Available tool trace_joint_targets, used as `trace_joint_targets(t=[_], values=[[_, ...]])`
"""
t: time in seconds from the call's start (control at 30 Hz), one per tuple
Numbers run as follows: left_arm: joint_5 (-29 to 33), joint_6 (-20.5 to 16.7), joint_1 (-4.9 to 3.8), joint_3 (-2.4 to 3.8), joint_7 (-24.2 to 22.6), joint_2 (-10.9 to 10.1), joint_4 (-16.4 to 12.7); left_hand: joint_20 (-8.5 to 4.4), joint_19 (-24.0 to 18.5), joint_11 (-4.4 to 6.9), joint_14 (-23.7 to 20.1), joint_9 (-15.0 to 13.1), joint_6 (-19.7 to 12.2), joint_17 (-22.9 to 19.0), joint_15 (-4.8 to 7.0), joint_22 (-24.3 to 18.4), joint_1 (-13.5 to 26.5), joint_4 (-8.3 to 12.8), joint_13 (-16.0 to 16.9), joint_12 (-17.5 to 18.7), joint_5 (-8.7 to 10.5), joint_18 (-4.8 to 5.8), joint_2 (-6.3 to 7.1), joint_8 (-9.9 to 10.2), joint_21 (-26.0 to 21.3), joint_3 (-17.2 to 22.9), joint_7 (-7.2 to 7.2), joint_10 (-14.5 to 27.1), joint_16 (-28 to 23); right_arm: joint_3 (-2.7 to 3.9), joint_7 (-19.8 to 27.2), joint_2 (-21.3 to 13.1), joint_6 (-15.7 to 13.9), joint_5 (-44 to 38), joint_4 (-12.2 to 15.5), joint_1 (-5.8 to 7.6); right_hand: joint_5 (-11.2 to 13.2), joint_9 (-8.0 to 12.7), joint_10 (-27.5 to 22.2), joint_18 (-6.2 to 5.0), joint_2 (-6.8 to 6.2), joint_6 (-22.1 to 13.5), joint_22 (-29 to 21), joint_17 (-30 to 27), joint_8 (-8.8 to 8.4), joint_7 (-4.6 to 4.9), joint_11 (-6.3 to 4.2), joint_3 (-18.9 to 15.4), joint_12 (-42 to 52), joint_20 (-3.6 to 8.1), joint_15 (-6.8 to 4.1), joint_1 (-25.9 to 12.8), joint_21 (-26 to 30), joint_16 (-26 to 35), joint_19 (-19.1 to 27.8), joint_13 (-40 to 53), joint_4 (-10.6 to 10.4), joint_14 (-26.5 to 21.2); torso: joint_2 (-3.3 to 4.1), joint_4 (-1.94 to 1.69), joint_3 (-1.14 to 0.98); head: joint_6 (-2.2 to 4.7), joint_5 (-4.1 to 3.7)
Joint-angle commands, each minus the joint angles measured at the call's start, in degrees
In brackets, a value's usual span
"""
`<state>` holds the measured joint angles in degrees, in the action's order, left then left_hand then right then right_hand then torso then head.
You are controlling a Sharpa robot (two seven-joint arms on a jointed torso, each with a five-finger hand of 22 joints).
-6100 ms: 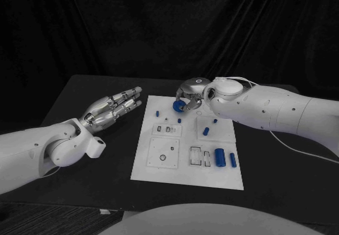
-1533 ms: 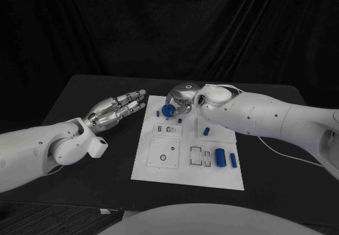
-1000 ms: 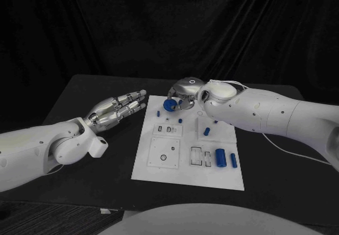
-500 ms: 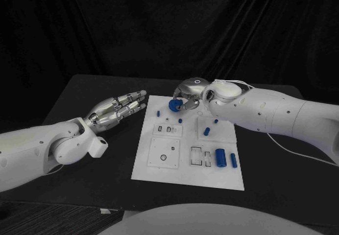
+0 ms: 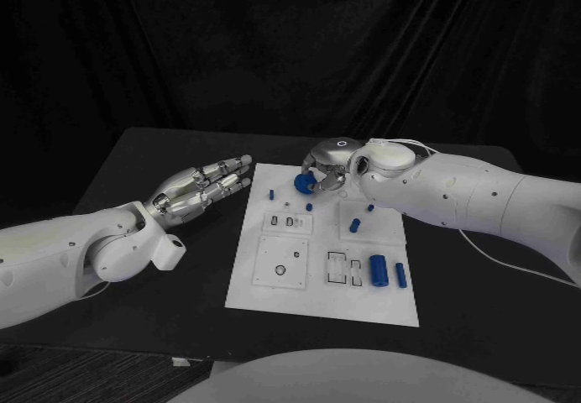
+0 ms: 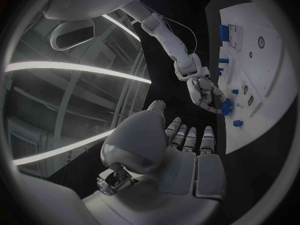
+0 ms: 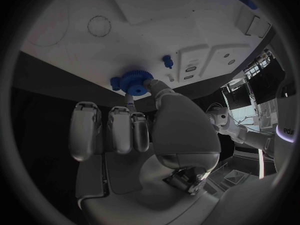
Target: Assemble the parts on the task board
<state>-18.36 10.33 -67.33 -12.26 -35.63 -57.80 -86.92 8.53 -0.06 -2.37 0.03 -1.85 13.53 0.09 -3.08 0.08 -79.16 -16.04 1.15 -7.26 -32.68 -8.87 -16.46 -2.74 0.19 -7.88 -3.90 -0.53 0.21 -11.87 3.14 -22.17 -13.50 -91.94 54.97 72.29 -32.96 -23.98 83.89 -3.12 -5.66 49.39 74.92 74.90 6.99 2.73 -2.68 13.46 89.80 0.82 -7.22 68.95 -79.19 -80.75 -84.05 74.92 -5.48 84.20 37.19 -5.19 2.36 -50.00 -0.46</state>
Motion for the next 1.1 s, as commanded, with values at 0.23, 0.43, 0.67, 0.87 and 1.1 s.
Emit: trace_joint_targets(t=[0.23,0.43,0.67,0.87,1.1], values=[[0.1,0.8,0.09,0.05,-0.6,0.1,-0.1,0.52,0.1,-0.46,0.0,-0.1,0.0,-0.1,-0.23,-0.1,-0.4,0.1,0.1,-0.3,-0.22,-0.86,0.09,-0.3,-0.2,0.4,-0.50,0.0,-0.2,0.02,-3.0,0.0,3.6,-0.2,-0.1,-0.18,1.2,1.6,6.1,-0.15,-0.43,-2.1,6.8,1.1,-1.98,0.09,0.43,0.8,0.2,-0.42,0.43,0.0,0.5,0.0,-1.3,15.1,0.0,3.3,-0.05,-0.12,0.05,0.00,0.08],[0.1,1.0,0.10,0.05,-0.6,0.1,0.0,0.52,0.1,-0.46,0.0,-0.1,0.0,-0.1,-0.23,-0.1,-0.4,0.1,0.1,-0.3,-0.22,-0.86,0.09,-0.3,-0.2,0.4,-0.50,0.0,-0.2,0.02,-2.7,0.1,3.8,-0.2,0.0,-0.19,1.3,1.8,6.1,-0.14,-0.43,-2.5,6.8,1.1,-2.32,-0.04,0.37,0.9,0.2,-0.42,0.41,0.0,0.5,0.0,-1.4,15.1,0.0,3.3,-0.07,-0.11,0.08,0.00,-0.01],[0.1,1.1,0.12,0.05,-0.5,0.2,0.0,0.59,0.1,-0.56,0.0,-0.1,0.0,-0.1,-0.31,-0.1,-0.4,0.0,0.1,-0.3,-0.22,-0.87,0.07,-0.3,-0.2,0.4,-0.61,-0.1,-0.2,0.02,-2.4,0.1,3.9,-0.2,0.7,-0.20,2.5,3.4,6.1,-0.17,-0.43,-5.1,6.9,1.1,-3.45,-0.81,-0.23,1.2,0.2,-0.14,0.03,-0.1,0.6,0.0,-1.4,15.1,0.1,3.3,-0.02,-0.12,0.04,0.00,-0.13],[0.1,1.1,0.13,0.05,-0.5,0.2,0.1,0.59,0.1,-0.56,0.0,-0.1,0.0,-0.1,-0.31,-0.1,-0.4,0.0,0.1,-0.3,-0.22,-0.87,0.07,-0.3,-0.2,0.4,-0.61,-0.1,-0.2,0.02,-2.2,0.3,3.8,-0.2,0.7,-0.20,3.3,10.2,6.1,-0.20,-0.29,-18.5,6.9,0.8,-4.05,-2.38,-1.52,1.1,0.2,0.71,-0.89,-0.1,0.9,0.2,-1.3,15.1,0.5,3.2,-0.04,-0.05,0.05,0.00,0.00],[0.1,1.2,0.13,0.05,-0.4,0.3,0.2,0.59,0.1,-0.56,0.0,-0.1,0.0,-0.1,-0.31,-0.1,-0.4,0.0,0.1,-0.3,-0.22,-0.87,0.07,-0.3,-0.2,0.4,-0.61,-0.1,-0.2,0.02,-2.2,0.4,3.3,-0.2,0.7,-0.20,4.4,12.8,6.1,-0.22,0.02,-22.9,6.9,0.7,-4.30,-2.82,-1.91,1.0,0.2,1.01,-1.17,-0.2,1.1,0.3,-1.3,15.1,0.5,3.2,-0.07,-0.07,0.06,0.00,0.03]])
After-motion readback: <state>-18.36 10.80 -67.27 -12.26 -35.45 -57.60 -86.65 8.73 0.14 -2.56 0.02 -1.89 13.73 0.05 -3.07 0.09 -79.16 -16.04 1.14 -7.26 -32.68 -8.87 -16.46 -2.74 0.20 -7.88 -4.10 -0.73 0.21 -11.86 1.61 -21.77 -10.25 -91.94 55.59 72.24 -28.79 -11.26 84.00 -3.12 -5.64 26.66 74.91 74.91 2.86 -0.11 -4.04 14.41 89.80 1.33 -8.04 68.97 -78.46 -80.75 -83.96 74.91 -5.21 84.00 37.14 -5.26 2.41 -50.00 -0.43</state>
